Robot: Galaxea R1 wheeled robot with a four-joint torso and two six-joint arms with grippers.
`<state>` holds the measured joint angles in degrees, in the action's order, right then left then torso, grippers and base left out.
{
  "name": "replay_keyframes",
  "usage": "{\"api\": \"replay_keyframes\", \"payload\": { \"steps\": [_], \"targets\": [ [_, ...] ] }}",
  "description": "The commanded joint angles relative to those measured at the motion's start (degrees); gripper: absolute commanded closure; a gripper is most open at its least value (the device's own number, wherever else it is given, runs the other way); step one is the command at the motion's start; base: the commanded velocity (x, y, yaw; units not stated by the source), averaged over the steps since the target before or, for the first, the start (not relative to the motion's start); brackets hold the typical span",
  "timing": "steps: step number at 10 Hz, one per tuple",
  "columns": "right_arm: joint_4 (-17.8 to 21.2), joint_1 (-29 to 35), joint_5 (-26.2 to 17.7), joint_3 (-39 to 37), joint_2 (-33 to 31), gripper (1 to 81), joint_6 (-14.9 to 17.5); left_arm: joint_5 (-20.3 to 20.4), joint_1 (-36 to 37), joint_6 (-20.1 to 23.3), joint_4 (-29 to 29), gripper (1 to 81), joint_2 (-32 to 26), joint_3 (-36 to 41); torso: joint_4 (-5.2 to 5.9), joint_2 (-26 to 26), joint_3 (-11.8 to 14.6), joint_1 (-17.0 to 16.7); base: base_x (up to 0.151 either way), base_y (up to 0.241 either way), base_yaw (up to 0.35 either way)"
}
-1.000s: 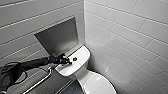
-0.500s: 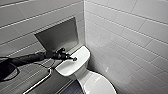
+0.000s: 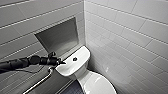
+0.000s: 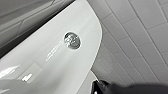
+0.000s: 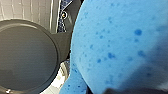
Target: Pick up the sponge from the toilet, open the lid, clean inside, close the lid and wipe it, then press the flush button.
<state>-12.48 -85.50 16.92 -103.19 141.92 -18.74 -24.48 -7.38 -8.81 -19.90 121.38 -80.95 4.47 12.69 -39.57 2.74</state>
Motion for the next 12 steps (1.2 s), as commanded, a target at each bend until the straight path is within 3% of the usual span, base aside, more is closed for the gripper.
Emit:
{"api": "replay_keyframes", "payload": {
  "steps": [1, 3, 5, 6, 8, 12],
  "targets": [
    [-0.71, -0.33, -3.65, -0.23, -1.18, 81.1, -0.07, -0.05, -15.04, 0.72, 7.41, 81.1, -8.43, 9.22, 0.00, 0.00, 0.00, 0.00, 0.000, 0.000, 0.000],
    [-0.52, -0.33, -4.09, -3.14, 0.49, 81.1, -0.16, 8.20, -31.04, 2.31, 13.29, 81.1, -7.12, 8.97, 0.00, 0.00, 0.00, 0.00, 0.000, 0.000, 0.000],
    [-0.61, -0.25, -4.44, -6.37, 3.02, 81.1, -0.07, 12.94, -43.68, 2.49, 18.98, 81.1, -2.58, 6.00, 0.00, 0.00, 0.00, 0.00, 0.000, 0.000, 0.000],
    [-0.70, -0.42, -4.35, -8.58, 4.36, 81.1, -0.07, 14.89, -48.29, 2.49, 21.64, 81.1, 0.78, 2.48, 0.00, 0.00, 2.49, 0.00, 0.000, 0.000, 0.000],
    [-0.88, -0.51, -4.26, -11.84, 6.55, 81.1, -0.07, 16.92, -55.23, 2.57, 25.07, 81.1, 6.67, -4.30, 0.00, 0.00, 4.62, 0.00, 0.000, 0.000, 0.000],
    [-0.79, -1.30, -4.35, -17.03, 9.63, 81.1, -0.16, 17.27, -61.48, 2.57, 26.84, 81.1, 15.91, -16.87, 0.00, 0.06, 10.98, -0.06, 0.000, 0.000, 0.000]
  ]
}}
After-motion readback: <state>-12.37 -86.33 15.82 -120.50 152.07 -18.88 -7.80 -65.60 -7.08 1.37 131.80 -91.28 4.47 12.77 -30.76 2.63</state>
